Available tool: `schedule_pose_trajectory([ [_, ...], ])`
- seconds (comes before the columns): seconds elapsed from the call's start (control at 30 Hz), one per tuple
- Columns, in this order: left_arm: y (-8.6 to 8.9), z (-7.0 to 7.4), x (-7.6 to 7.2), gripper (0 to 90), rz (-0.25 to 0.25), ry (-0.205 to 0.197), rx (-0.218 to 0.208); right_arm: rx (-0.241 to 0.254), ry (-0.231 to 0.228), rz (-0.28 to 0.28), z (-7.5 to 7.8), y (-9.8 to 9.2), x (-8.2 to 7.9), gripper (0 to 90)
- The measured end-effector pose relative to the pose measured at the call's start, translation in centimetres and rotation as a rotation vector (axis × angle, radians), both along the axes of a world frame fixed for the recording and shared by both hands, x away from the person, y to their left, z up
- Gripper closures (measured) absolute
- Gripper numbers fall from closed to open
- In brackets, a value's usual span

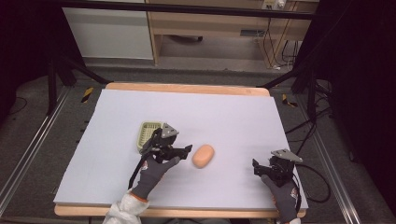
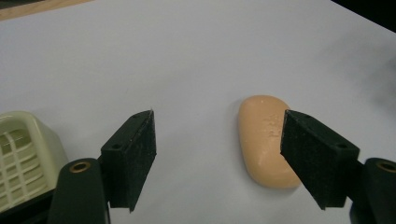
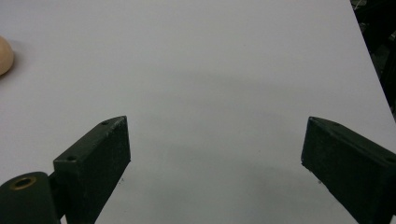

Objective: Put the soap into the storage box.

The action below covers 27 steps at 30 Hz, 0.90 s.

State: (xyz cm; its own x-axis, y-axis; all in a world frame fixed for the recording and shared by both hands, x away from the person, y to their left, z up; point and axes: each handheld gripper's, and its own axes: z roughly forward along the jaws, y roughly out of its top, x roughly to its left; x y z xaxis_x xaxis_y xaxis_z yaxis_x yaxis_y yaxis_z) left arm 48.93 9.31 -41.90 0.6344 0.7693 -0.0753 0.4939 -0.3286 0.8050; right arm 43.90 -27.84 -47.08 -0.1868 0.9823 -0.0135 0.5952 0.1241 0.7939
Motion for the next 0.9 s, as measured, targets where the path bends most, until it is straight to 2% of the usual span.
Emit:
schedule_pose_trajectory([
  [0.9, -3.2, -1.4, 0.3, 22.8, -0.047, 0.041, 0.043, 0.003, 0.005, -0.002, 0.0, 0.0, 0.0, 8.3],
])
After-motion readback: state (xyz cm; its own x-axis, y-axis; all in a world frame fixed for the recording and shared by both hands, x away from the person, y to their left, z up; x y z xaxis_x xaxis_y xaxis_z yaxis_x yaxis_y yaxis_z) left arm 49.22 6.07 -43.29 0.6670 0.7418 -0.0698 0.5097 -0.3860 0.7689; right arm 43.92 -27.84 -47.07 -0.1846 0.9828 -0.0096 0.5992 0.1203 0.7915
